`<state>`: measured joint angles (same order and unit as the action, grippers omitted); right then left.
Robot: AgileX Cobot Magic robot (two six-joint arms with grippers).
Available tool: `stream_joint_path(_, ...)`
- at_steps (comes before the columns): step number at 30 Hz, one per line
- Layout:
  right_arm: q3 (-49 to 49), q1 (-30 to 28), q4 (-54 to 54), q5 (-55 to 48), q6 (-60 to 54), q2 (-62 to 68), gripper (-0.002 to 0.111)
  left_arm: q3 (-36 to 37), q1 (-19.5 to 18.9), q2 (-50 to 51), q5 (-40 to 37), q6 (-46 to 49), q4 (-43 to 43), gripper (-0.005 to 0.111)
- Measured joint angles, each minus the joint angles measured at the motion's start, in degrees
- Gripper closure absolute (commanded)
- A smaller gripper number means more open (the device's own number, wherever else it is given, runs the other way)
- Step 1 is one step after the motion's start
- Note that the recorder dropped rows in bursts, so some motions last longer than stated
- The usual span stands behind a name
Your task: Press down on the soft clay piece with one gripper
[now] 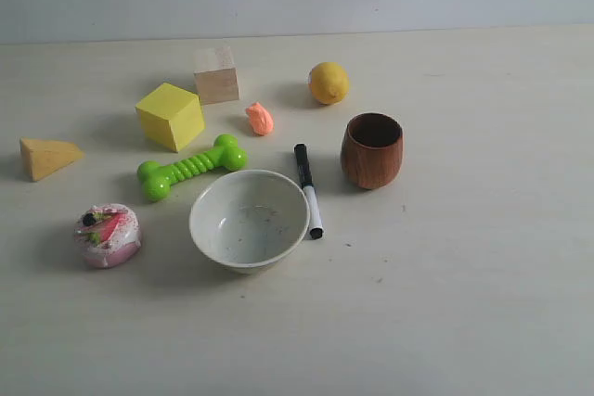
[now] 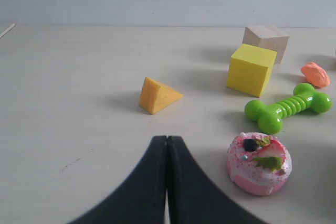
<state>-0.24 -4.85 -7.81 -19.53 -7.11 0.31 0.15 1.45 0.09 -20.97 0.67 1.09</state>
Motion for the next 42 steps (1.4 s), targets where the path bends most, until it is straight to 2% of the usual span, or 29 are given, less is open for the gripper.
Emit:
stream_joint_path(32,0.0,0.0,0.0,1.0,0.0,0.0,0.108,0.0,0.0,0.0,0.0,0.0,0.0,0.107)
stream_joint_path(38,0.0,0.0,0.1,8.3,0.0,0.0,0.108,0.0,0.0,0.0,0.0,0.0,0.0,0.107)
stream_joint_path(42,0.0,0.0,0.1,18.7,0.0,0.0,0.108,0.0,0.0,0.0,0.0,0.0,0.0,0.107)
